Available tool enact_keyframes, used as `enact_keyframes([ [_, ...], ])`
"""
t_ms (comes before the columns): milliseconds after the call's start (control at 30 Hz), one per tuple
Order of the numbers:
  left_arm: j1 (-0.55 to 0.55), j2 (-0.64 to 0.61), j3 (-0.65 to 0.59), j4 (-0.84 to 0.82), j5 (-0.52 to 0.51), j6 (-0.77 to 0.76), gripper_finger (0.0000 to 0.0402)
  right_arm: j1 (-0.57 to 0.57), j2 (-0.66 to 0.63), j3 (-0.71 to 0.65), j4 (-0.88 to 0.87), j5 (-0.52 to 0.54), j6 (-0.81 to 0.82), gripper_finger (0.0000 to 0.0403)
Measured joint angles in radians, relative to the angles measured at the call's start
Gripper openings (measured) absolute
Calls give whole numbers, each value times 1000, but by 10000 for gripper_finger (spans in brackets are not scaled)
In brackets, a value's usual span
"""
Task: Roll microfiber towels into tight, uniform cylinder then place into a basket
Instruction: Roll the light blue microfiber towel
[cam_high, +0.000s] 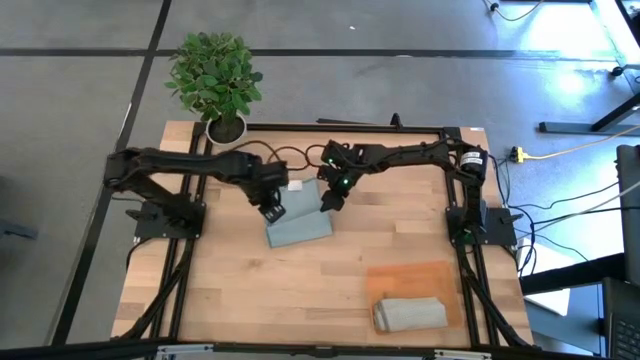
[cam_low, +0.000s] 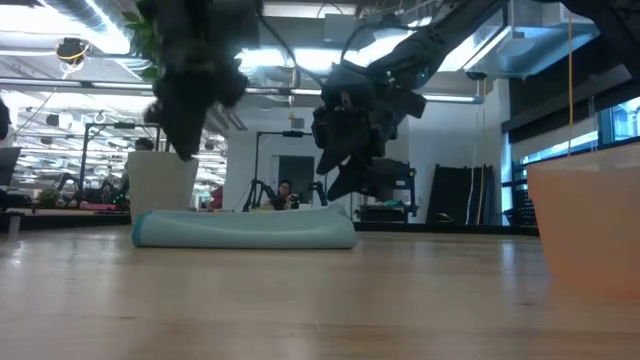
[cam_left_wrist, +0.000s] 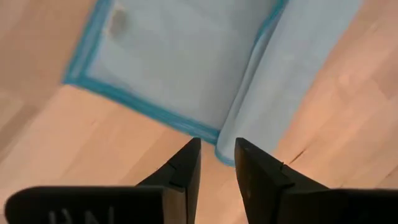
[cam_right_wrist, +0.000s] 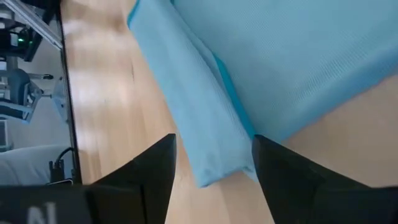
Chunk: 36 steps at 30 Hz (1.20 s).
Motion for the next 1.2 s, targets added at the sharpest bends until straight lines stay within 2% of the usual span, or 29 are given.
enact_keyframes([
  [67,-24,-58,0,-19,-44,-40,89,3,-3,10,0,-4,-14,210],
  [233,-104,-217,1,-24,-74,-167,89,36,-37,12,-11,-4,-81,210],
  [467,-286,-351,1,-34,-297,-325,89,158,-51,12,-12,3,-304,210],
  [600,-358,-366,1,-35,-346,-400,89,239,-50,12,-12,169,-466,210],
  [900,-425,-340,1,-36,-347,-479,89,336,-48,-6,-60,567,-603,210],
  [967,-436,-332,1,-35,-347,-479,89,331,-48,-6,-68,591,-599,210],
  [1100,-451,-311,1,-35,-346,-499,89,295,-57,3,-102,569,-554,210],
  [1200,-463,-290,1,-35,-348,-502,89,277,-58,2,-140,568,-589,210],
])
